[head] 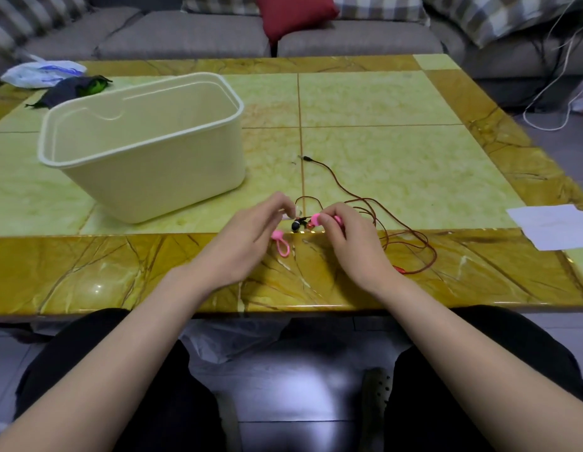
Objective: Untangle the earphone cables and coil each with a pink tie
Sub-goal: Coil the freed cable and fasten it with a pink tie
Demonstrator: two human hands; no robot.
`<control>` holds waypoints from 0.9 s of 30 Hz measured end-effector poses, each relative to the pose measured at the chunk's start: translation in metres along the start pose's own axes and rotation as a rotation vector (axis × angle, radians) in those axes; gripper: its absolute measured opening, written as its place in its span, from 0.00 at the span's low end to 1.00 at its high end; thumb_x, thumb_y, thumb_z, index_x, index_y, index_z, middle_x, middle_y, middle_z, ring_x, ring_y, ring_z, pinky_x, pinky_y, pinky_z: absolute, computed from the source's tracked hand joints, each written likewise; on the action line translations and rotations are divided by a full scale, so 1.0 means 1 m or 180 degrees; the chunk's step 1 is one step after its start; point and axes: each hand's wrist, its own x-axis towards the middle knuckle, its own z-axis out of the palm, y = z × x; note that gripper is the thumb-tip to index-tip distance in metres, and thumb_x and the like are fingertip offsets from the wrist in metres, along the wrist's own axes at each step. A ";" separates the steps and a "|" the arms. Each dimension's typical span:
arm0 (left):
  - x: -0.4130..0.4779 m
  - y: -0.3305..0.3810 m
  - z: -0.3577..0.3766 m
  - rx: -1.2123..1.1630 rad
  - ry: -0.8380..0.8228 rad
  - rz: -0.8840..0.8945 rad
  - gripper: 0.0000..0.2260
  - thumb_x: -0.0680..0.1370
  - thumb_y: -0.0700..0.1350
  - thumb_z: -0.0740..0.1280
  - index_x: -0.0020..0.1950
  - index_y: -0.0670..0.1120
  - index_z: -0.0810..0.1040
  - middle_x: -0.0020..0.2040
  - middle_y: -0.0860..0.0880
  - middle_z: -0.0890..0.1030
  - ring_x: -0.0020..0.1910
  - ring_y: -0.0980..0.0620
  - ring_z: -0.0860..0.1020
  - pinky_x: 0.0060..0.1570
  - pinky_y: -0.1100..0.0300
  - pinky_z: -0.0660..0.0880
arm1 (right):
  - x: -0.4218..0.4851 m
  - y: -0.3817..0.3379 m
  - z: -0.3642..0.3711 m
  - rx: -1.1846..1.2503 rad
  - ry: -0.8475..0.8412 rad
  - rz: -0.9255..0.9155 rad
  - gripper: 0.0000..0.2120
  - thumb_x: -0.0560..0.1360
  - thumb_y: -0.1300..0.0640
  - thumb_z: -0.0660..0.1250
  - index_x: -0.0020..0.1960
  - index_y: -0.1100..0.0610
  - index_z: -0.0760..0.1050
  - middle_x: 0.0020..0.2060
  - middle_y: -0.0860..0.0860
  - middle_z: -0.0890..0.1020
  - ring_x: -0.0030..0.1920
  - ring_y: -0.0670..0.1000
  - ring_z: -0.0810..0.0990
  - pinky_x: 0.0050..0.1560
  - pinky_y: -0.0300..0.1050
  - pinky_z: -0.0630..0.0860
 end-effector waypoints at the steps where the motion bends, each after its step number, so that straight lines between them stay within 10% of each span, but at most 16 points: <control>1: 0.000 0.006 0.004 -0.0154 -0.0106 -0.0049 0.07 0.82 0.45 0.53 0.54 0.55 0.68 0.46 0.48 0.80 0.45 0.50 0.78 0.47 0.53 0.73 | 0.002 0.000 0.000 0.0113 0.0044 0.0085 0.07 0.80 0.55 0.59 0.48 0.55 0.74 0.38 0.45 0.76 0.40 0.43 0.73 0.40 0.30 0.67; 8: 0.002 0.029 0.022 -0.1327 -0.0387 -0.0189 0.03 0.82 0.44 0.55 0.54 0.51 0.65 0.26 0.59 0.69 0.28 0.59 0.63 0.33 0.61 0.61 | 0.002 -0.020 -0.022 0.1114 -0.0071 0.0473 0.10 0.80 0.58 0.58 0.59 0.51 0.73 0.33 0.45 0.78 0.31 0.36 0.75 0.36 0.33 0.71; 15: 0.001 0.047 0.024 -0.2024 -0.0515 -0.0424 0.05 0.82 0.39 0.54 0.53 0.48 0.65 0.24 0.57 0.65 0.25 0.60 0.59 0.27 0.68 0.60 | -0.016 -0.024 -0.051 0.0755 -0.0859 0.0053 0.19 0.81 0.49 0.56 0.36 0.46 0.78 0.31 0.41 0.76 0.35 0.42 0.72 0.41 0.43 0.68; 27: -0.002 0.071 0.027 -0.1453 -0.0414 -0.0264 0.07 0.82 0.40 0.54 0.55 0.46 0.71 0.33 0.53 0.68 0.31 0.57 0.65 0.33 0.63 0.64 | -0.038 -0.036 -0.088 -0.0772 -0.0663 -0.0249 0.07 0.76 0.44 0.63 0.39 0.40 0.72 0.40 0.43 0.68 0.37 0.40 0.69 0.41 0.42 0.64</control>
